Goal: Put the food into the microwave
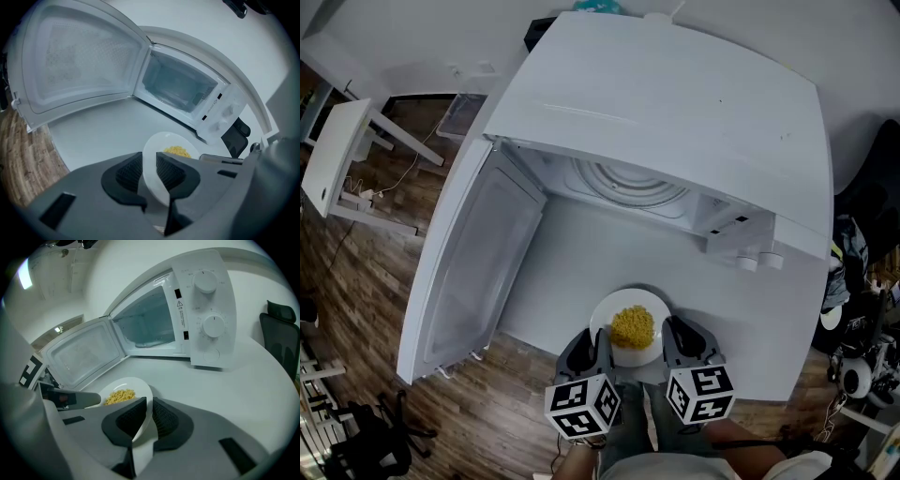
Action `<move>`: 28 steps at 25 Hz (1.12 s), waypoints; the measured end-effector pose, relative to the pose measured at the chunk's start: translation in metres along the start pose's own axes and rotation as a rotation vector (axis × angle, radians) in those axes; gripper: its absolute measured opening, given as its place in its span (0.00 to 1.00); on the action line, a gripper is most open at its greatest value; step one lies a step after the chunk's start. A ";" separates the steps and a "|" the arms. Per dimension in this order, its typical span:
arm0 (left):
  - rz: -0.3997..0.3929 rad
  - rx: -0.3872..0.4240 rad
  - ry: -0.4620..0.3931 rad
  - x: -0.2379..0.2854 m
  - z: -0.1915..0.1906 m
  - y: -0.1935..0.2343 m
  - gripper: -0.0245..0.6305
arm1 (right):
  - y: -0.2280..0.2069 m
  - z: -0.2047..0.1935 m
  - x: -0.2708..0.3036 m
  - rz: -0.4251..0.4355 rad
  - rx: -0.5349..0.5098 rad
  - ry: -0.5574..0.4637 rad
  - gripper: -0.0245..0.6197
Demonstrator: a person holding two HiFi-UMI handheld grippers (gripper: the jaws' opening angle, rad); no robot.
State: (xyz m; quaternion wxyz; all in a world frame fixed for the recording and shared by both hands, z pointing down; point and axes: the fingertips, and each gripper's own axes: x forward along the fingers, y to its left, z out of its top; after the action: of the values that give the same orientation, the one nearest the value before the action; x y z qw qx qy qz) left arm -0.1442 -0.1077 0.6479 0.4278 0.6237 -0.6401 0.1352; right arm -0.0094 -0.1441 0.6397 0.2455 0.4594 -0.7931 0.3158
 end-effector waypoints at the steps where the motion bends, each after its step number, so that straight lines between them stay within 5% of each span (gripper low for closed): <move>1: -0.001 0.000 -0.006 -0.001 0.004 -0.001 0.18 | 0.000 0.003 -0.001 0.001 -0.002 -0.006 0.12; 28: -0.043 0.049 -0.184 -0.056 0.112 -0.039 0.18 | 0.026 0.119 -0.044 0.043 -0.030 -0.202 0.12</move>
State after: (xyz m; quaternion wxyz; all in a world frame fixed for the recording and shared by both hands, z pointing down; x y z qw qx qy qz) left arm -0.1593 -0.1557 0.5273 0.3547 0.6572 -0.6597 0.0838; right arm -0.0242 -0.1953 0.5214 0.1643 0.4682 -0.8280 0.2611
